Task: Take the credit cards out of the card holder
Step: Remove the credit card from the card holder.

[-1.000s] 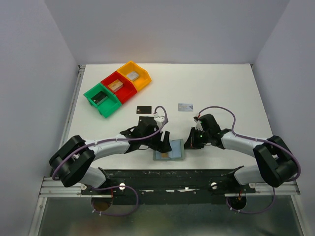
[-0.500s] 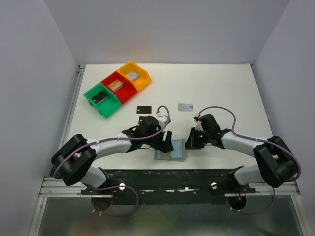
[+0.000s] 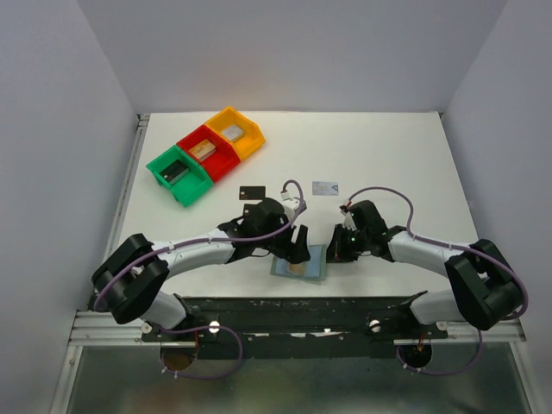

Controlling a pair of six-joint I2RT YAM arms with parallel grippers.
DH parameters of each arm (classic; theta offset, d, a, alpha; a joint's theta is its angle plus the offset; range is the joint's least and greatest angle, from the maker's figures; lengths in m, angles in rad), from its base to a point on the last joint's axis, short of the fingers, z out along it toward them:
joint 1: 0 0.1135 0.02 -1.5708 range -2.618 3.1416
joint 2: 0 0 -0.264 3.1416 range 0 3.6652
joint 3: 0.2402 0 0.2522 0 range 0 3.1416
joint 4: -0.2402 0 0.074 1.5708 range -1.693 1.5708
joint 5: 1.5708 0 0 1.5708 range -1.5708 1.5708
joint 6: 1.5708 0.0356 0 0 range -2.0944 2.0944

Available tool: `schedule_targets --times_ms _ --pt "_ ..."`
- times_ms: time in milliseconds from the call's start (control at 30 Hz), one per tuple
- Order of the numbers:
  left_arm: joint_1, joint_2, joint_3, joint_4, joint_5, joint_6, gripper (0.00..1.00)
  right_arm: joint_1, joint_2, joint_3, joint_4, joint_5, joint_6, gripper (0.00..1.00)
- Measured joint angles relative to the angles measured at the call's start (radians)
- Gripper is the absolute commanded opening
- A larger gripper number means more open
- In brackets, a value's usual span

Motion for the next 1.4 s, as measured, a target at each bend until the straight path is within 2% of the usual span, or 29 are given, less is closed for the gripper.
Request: schedule_targets --times_ms 100,300,533,933,1267,1400 --pt "-0.004 0.011 0.020 -0.003 0.000 0.005 0.80 0.000 -0.004 0.000 -0.006 0.000 0.000 0.15" --pt "-0.006 0.023 0.026 -0.015 -0.001 0.009 0.80 0.000 -0.024 0.000 -0.021 0.016 0.000 0.30" --pt "-0.006 0.024 0.026 -0.019 -0.006 0.008 0.80 0.000 -0.129 0.005 -0.079 0.071 -0.003 0.41" --pt "-0.008 0.024 0.026 -0.019 -0.009 0.008 0.80 0.002 -0.308 0.067 -0.174 0.134 -0.019 0.43" --pt "-0.015 0.035 0.026 -0.019 -0.009 0.008 0.80 0.005 -0.274 0.079 -0.173 0.105 -0.019 0.46" --pt "-0.019 0.035 0.026 -0.019 -0.013 0.007 0.79 0.005 -0.266 0.079 -0.153 0.084 -0.016 0.40"
